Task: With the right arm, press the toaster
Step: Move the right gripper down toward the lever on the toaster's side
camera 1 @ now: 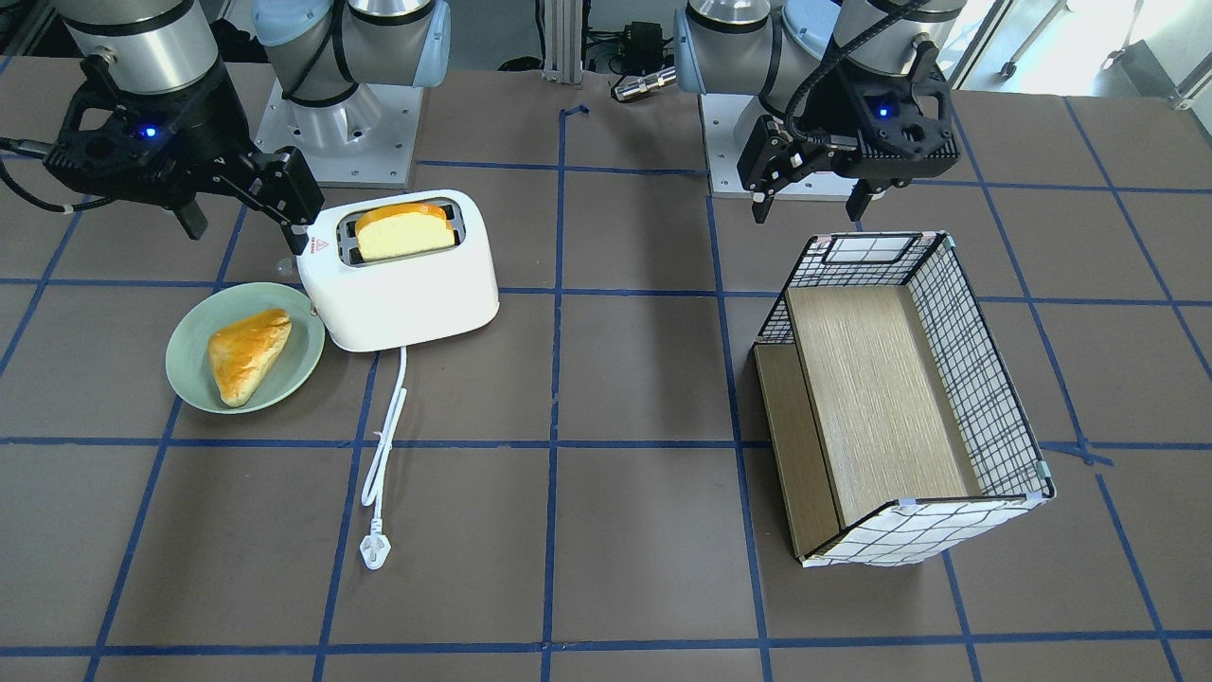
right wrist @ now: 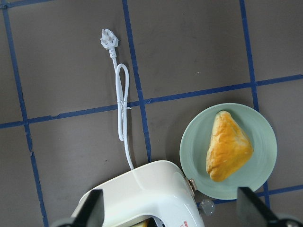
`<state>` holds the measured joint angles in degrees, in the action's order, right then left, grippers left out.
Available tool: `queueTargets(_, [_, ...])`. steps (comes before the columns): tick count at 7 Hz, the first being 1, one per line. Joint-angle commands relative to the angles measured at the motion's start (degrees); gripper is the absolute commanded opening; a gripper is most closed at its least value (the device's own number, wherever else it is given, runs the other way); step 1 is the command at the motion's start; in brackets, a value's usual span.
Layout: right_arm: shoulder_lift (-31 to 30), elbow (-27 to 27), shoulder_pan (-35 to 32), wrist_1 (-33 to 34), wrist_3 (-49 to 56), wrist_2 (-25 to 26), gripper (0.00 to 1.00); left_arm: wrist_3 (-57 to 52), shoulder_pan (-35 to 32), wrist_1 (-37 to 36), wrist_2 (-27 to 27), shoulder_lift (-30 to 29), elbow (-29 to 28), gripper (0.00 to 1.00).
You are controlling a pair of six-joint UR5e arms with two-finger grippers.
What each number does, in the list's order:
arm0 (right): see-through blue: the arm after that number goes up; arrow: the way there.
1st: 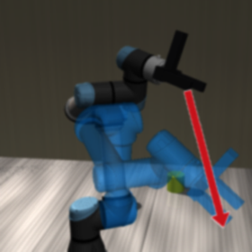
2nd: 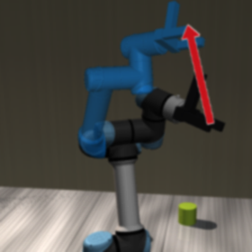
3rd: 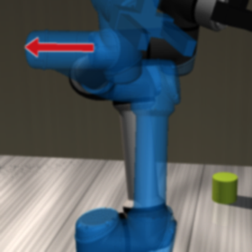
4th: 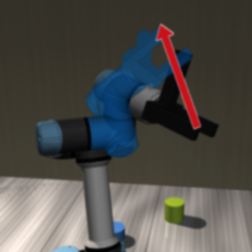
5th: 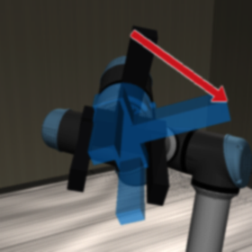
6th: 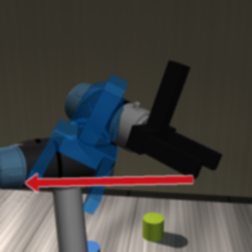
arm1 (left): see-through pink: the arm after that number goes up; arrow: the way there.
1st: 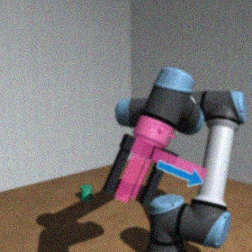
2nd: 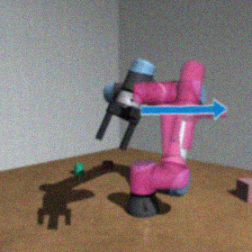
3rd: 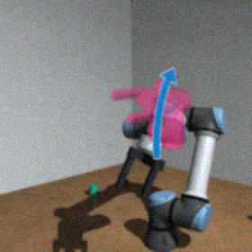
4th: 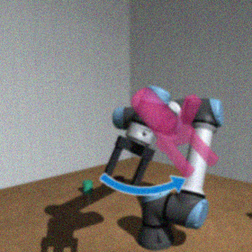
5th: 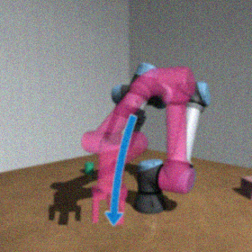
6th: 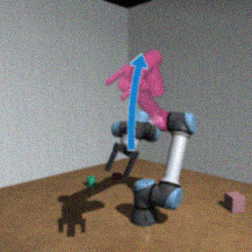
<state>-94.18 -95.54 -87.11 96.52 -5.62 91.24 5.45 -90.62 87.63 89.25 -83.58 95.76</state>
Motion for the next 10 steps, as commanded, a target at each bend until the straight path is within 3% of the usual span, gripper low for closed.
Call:
queueTargets(1, [0.05, 0.00, 1.59, -0.01, 2.10, -0.10, 1.00, 0.00, 0.00, 0.00, 0.05, 0.00, -0.04, 1.00])
queueTargets(2, [0.05, 0.00, 2.90, 0.34, 5.23, -0.10, 0.95, 0.00, 0.00, 0.00, 0.05, 0.00, 0.04, 1.00])
queueTargets(3, [0.05, -0.09, 5.52, -0.44, 9.35, -0.36, 0.62, 0.00, 0.00, 0.00, -0.04, 0.00, 0.04, 1.00])
queueTargets(4, [0.05, -0.87, 8.33, -4.98, 10.35, -1.24, 0.18, 0.00, 0.00, 0.00, 0.05, 0.00, -0.04, 1.00])
queueTargets(5, [0.05, -2.88, 11.23, -5.98, 13.84, -2.38, 0.03, 0.00, 0.00, 0.00, 0.05, 0.00, 0.04, 1.00])
queueTargets(8, [0.14, -10.44, 15.74, -4.94, 21.16, -4.23, 0.00, 0.00, 0.00, 0.00, 0.05, 0.00, 0.04, 1.00])
queueTargets(10, [1.54, -11.95, 16.89, -5.20, 21.35, -6.41, 0.00, 0.00, 0.00, 0.00, 0.05, 0.00, -0.04, 1.00])
